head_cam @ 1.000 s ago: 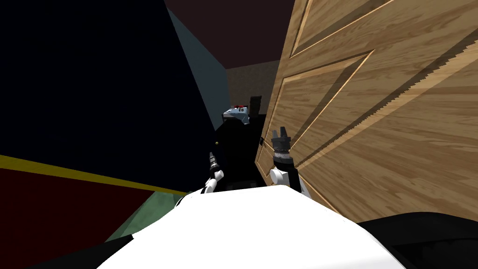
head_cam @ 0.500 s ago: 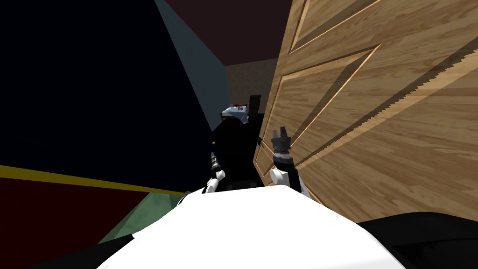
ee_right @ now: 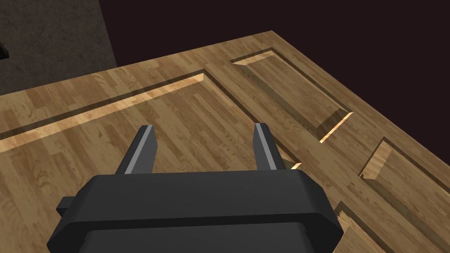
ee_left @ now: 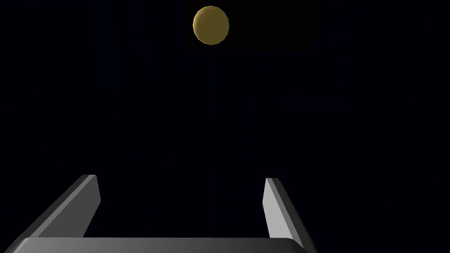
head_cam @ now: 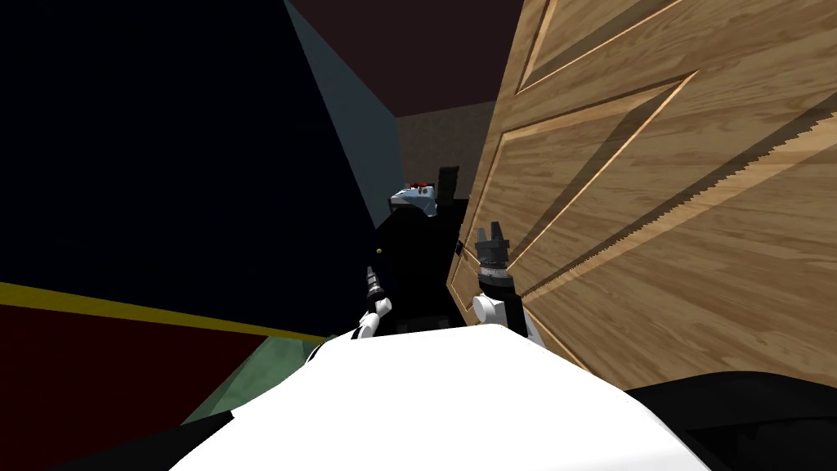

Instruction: Push the door open

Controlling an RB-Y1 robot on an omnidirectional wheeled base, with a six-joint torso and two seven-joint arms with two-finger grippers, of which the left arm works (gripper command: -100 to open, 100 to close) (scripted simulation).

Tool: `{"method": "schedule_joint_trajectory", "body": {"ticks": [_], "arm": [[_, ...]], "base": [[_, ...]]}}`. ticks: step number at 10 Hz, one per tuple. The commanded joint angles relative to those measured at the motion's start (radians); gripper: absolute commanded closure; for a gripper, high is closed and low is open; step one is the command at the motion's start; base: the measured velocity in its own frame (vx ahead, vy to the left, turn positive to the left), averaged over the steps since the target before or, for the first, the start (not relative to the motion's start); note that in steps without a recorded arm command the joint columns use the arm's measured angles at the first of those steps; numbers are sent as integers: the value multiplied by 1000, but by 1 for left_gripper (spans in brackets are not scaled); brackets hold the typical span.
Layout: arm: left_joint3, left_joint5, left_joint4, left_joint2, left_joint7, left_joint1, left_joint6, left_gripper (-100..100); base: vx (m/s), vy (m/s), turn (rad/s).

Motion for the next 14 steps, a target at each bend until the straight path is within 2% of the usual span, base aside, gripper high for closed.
{"method": "schedule_joint_trajectory", "body": {"ticks": [1, 2, 3, 6, 9, 11, 13, 14], "arm": [[3, 2, 15, 26, 2, -7, -9, -100], [3, 2, 15, 26, 2, -7, -9, -100], [4, 3, 15, 44, 4, -7, -9, -100], [6, 5, 15, 53, 6, -6, -8, -100], [8, 6, 16, 42, 10, -5, -7, -100], [9, 7, 16, 20, 12, -5, -6, -100], [9, 7, 21, 20, 12, -5, -6, -100], [10, 8, 27, 23, 15, -6, -15, -100]], "base": [[110, 135, 10], [127, 97, -1], [171, 55, -16], [186, 40, -23], [208, 7, -35], [170, -27, -44], [82, 3, 6], [11, 2, -3]]}}
